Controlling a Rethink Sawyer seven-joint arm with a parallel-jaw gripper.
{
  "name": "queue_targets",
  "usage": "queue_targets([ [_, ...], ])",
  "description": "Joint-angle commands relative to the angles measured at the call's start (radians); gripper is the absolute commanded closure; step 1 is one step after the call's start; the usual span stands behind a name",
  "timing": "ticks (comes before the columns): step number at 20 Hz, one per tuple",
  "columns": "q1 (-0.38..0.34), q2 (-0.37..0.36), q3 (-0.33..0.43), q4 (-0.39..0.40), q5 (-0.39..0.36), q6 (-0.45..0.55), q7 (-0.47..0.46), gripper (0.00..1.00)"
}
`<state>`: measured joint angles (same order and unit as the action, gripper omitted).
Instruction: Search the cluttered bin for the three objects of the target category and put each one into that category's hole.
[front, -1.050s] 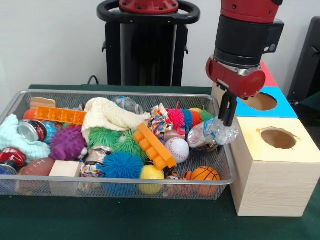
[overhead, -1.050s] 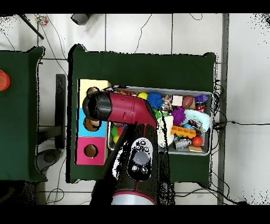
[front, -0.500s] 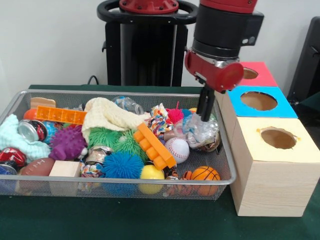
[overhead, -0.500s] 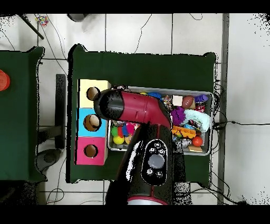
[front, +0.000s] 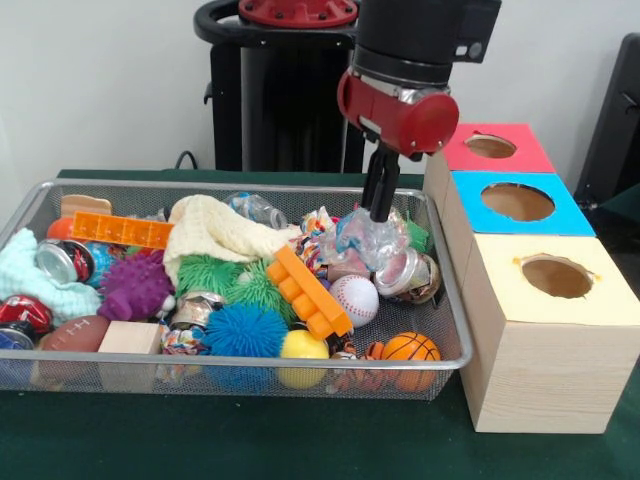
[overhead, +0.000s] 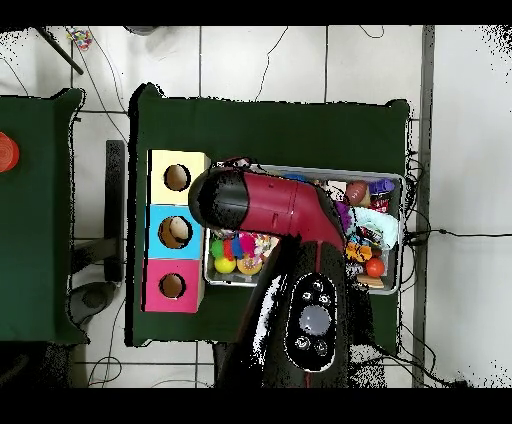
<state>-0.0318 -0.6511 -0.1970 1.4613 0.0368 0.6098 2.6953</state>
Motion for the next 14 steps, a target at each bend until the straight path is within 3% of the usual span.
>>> queue_targets([
  [1, 0.007, -0.026, 0.088, 0.017, -0.043, 0.164, -0.100, 1.00],
  [11, 0.065, 0.025, 0.091, -0.064, -0.045, 0.194, -0.033, 1.00],
  [14, 0.086, 0.028, 0.091, -0.053, -0.041, 0.185, -0.021, 1.00],
])
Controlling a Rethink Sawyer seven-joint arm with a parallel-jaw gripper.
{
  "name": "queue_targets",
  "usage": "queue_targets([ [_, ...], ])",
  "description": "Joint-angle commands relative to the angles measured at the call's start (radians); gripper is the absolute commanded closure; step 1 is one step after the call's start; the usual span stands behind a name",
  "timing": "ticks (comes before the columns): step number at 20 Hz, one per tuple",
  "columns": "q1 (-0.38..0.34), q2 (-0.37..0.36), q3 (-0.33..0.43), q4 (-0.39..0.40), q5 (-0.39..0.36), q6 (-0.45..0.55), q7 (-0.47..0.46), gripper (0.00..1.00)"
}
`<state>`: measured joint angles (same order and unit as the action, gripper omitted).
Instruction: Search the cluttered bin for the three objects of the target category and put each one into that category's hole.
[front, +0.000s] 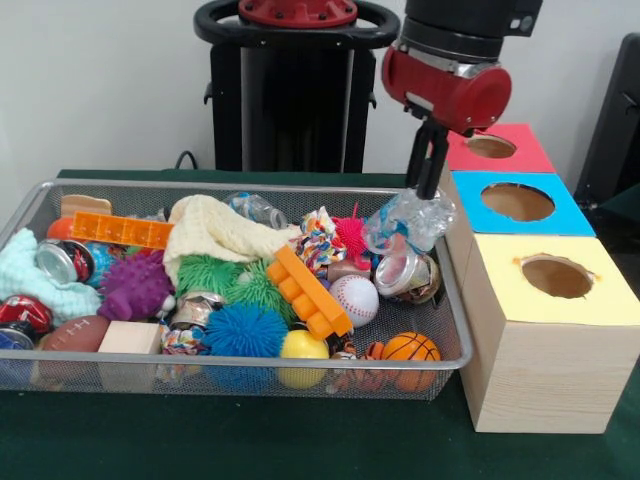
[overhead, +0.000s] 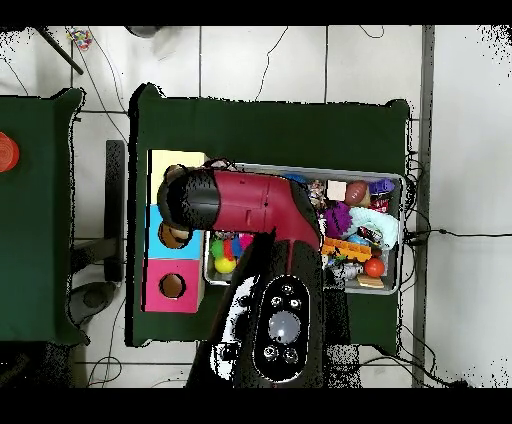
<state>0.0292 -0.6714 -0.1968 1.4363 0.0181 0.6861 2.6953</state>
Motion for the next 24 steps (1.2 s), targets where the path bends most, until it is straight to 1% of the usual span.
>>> queue_targets([
  [1, 0.031, 0.051, 0.094, -0.028, -0.020, 0.108, -0.019, 1.00],
  [4, 0.042, 0.062, 0.108, -0.039, -0.016, 0.108, -0.029, 1.00],
  [6, 0.048, 0.069, 0.114, -0.037, -0.021, 0.091, -0.038, 1.00],
  [9, 0.052, 0.049, 0.108, -0.009, -0.028, 0.077, -0.047, 1.00],
  [12, 0.068, 0.026, 0.093, 0.023, -0.029, 0.075, -0.030, 1.00],
  [14, 0.073, 0.023, 0.091, 0.044, -0.031, 0.049, -0.024, 1.00],
  [18, 0.055, 0.024, 0.108, 0.069, -0.030, -0.006, -0.041, 1.00],
  [21, 0.027, 0.015, 0.143, 0.105, -0.023, -0.053, -0.066, 1.00],
  [24, 0.016, -0.003, 0.153, 0.130, -0.032, -0.067, -0.078, 1.00],
])
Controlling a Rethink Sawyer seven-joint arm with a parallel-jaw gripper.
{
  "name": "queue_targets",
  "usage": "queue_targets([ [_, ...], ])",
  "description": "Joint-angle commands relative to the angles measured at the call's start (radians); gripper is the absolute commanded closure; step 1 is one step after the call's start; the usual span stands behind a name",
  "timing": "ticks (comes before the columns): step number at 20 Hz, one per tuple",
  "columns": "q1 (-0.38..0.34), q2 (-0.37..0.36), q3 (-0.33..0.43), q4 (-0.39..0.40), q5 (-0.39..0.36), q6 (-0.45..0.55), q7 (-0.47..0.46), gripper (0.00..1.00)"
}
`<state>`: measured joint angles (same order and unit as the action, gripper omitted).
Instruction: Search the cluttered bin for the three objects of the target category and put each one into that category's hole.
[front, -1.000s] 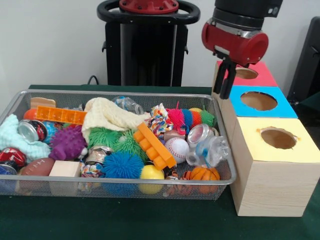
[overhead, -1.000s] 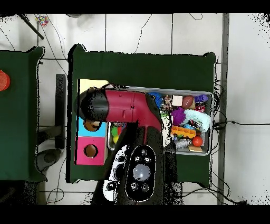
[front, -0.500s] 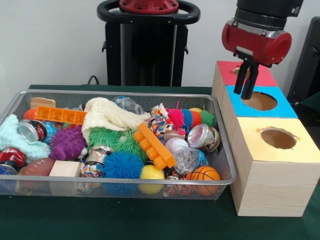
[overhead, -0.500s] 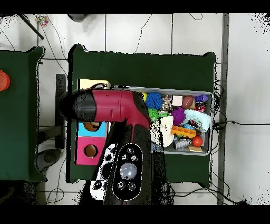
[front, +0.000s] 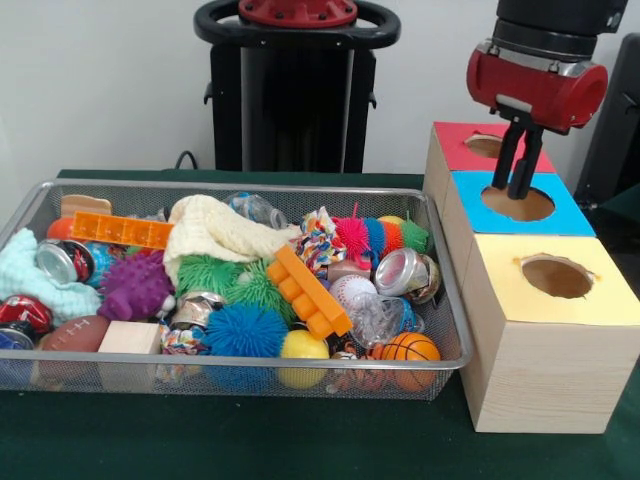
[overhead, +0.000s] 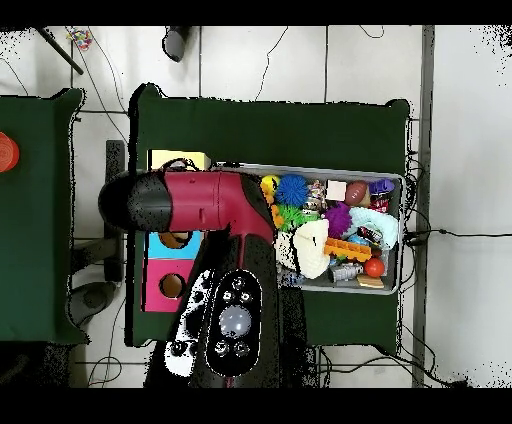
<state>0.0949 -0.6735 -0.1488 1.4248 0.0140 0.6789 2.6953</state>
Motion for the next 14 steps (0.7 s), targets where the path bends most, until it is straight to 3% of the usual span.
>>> queue_targets([
  [1, -0.061, -0.011, 0.116, 0.154, -0.026, -0.059, -0.089, 1.00],
  [14, -0.161, -0.037, 0.205, 0.216, -0.060, -0.103, -0.150, 1.00],
])
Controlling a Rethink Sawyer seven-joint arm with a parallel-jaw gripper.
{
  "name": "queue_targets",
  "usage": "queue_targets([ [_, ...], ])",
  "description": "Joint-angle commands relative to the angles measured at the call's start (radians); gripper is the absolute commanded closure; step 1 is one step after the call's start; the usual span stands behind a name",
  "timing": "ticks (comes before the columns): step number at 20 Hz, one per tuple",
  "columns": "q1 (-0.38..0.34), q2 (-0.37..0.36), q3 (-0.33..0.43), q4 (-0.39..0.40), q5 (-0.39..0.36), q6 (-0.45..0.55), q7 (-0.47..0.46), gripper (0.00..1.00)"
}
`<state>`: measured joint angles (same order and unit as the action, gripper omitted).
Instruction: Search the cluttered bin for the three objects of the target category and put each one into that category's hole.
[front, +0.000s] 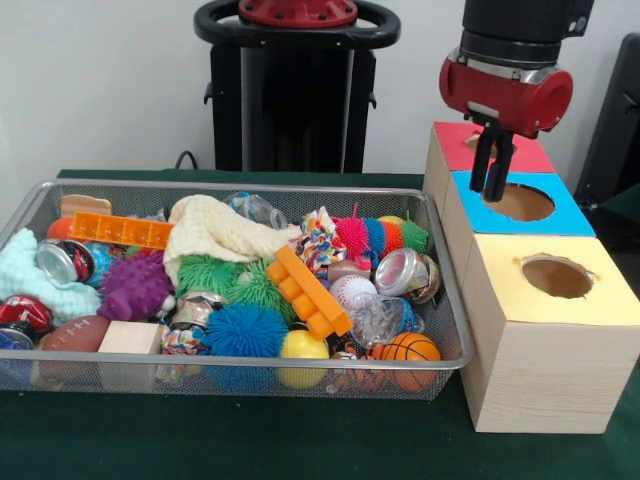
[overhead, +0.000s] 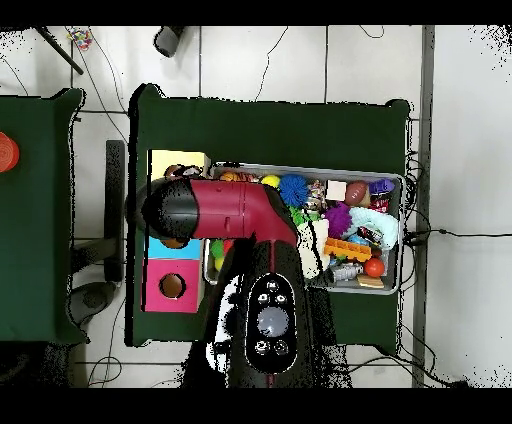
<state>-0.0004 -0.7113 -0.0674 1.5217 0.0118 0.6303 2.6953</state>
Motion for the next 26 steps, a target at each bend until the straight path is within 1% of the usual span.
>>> queue_targets([
  [1, -0.068, -0.002, 0.123, 0.118, -0.063, -0.047, -0.151, 1.00],
  [2, -0.077, 0.004, 0.121, 0.103, -0.068, -0.032, -0.158, 1.00],
  [4, -0.082, -0.005, 0.120, 0.100, -0.074, -0.013, -0.161, 1.00],
  [8, -0.077, -0.017, 0.106, 0.090, -0.095, 0.013, -0.154, 1.00],
  [9, -0.081, -0.019, 0.113, 0.086, -0.118, 0.018, -0.171, 0.00],
  [12, -0.077, -0.013, 0.112, 0.069, -0.140, 0.028, -0.184, 0.00],
  [14, -0.083, -0.003, 0.112, 0.072, -0.129, 0.008, -0.138, 0.00],
  [20, -0.108, 0.013, 0.149, 0.087, -0.134, -0.026, -0.120, 0.00],
  [26, -0.128, 0.034, 0.154, 0.084, -0.154, -0.045, -0.118, 0.00],
])
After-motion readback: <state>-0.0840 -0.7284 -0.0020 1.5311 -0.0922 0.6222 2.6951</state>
